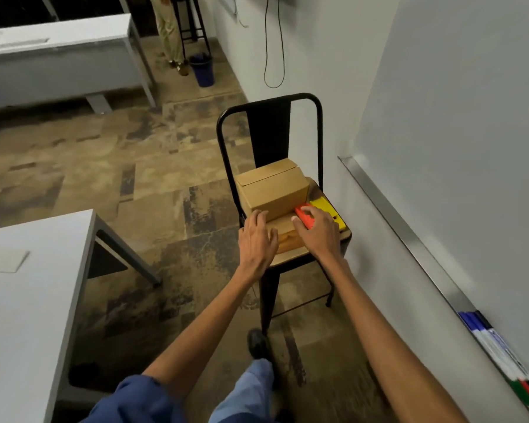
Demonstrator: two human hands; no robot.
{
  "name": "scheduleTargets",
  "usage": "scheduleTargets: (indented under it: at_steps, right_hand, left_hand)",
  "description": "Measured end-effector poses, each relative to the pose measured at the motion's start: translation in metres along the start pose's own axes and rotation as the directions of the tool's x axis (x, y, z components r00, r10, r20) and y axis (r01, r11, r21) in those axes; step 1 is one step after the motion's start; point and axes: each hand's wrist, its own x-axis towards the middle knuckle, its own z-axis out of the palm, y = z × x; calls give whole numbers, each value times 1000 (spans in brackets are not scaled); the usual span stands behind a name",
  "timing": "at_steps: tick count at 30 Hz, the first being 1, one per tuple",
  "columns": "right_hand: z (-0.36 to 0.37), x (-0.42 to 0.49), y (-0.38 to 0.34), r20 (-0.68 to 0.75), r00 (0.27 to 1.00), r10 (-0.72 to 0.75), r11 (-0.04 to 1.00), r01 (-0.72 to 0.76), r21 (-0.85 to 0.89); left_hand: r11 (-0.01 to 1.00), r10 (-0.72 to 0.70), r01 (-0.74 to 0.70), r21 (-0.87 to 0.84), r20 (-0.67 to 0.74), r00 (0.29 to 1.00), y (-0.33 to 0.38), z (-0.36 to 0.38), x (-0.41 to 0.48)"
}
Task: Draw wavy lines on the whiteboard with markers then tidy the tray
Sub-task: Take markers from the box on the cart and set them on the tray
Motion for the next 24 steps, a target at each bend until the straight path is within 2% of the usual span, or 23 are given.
scheduleTargets:
  at_steps: [5, 13, 20, 24]
  right_hand:
    - [27, 69, 4, 79, 996, -29, 997, 34, -67]
    - [67, 157, 15, 185, 980, -71, 978, 105, -182]
    - [89, 196, 25, 380, 919, -103, 908, 243, -341]
    - [104, 212, 27, 440, 886, -145, 879, 319, -353]
  left_hand:
    - [1000, 6, -7, 6, 29, 1000, -18, 14, 60]
    - [996, -45, 30, 82, 184, 982, -43, 44, 138]
    - [986, -65, 27, 162, 233, 970, -59, 58, 160]
    - [991, -55, 22, 132, 254, 966, -64, 63, 166]
